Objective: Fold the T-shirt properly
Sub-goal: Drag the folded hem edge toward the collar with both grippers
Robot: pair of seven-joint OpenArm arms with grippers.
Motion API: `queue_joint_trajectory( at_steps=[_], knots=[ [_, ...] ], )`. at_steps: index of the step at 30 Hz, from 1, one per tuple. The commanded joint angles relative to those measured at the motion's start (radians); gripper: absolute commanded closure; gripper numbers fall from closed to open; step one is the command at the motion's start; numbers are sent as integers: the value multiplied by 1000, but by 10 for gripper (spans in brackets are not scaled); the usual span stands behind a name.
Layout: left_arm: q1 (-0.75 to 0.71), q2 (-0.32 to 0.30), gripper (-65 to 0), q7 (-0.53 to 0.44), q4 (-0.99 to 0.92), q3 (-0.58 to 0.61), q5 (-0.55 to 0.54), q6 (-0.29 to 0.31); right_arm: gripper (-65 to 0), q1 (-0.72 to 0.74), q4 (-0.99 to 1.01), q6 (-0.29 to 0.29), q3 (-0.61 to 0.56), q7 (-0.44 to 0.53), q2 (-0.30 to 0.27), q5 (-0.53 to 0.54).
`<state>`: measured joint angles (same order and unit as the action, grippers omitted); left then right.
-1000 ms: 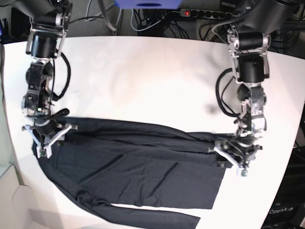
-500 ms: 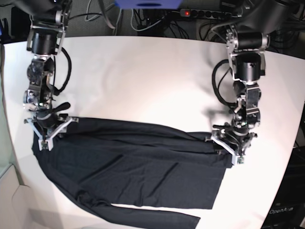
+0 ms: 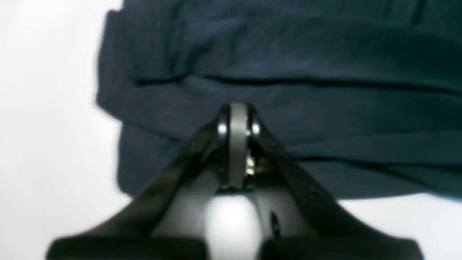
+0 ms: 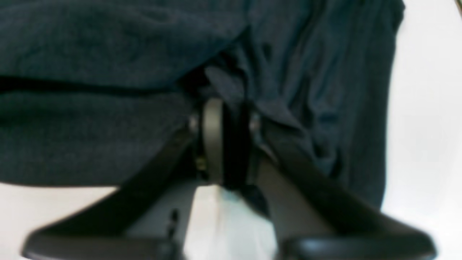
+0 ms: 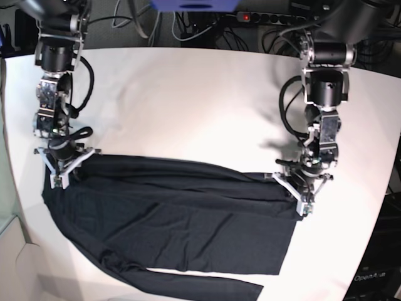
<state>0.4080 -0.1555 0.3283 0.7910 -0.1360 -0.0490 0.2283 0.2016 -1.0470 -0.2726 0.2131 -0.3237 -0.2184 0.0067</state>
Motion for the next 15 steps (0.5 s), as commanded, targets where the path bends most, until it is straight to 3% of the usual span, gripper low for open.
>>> queue_joint_trajectory(
  at_steps=[1, 15],
  knots=[
    [18, -8, 0, 4, 14, -1, -4, -4, -15, 9, 0, 0, 1, -35, -11, -9],
    [-114, -85, 0, 10, 31, -3, -5, 4, -8, -120, -6, 0, 1, -32, -29, -9]
  ],
)
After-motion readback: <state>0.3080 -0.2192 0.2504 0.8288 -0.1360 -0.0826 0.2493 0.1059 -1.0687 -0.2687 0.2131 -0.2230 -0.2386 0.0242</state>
